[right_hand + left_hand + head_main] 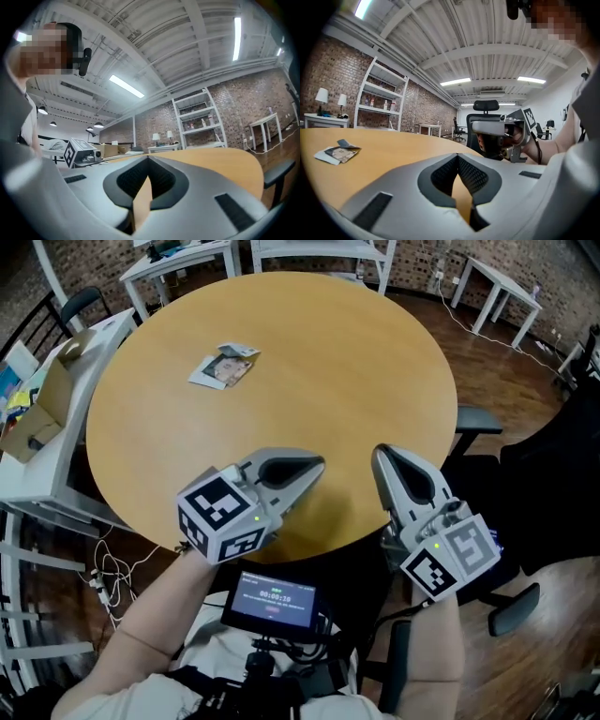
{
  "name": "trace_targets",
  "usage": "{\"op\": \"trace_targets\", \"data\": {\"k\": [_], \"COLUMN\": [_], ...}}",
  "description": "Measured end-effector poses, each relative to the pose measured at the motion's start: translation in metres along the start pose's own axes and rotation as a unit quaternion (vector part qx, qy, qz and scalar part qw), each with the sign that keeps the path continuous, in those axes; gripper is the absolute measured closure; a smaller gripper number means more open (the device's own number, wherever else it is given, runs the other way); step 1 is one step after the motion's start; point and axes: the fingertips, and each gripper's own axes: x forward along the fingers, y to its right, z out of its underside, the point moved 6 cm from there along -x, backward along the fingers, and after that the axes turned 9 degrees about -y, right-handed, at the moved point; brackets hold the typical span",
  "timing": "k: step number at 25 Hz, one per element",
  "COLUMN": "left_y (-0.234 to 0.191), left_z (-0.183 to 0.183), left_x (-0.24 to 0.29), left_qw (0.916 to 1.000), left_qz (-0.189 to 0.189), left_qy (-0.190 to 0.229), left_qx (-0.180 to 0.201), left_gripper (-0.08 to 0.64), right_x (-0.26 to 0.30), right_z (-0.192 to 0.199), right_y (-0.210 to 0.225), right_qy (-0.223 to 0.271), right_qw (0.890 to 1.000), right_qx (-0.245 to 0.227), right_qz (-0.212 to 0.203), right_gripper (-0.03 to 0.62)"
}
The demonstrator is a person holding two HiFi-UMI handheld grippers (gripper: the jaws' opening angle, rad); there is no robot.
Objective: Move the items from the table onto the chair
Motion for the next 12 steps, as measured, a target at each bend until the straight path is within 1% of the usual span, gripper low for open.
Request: {"op": "trace_targets", "data": {"k": [5,12], "left_y": [-0.021,-0.045], "left_z": [0.011,0.027], "left_x": [-0.036,-0.081], "left_qw": [0.9993,0.9968], "left_qz": [-0.035,-0.075], "left_qy": [-0.001,0.005], "left_qx": [-0.011,-0.025], "left_gripper": [0.555,0.555], "right_x": [0.046,0.098], "right_z": [-0.002,0.001], "right_y": [-0.036,-0.076], "right_qy": [-0.011,-0.032], "right_qw": [0.998,0.992], "right_qx": [-0.01,-0.014], "right_qz": [-0.061,-0.12], "right_gripper": [0.586,0.586]}}
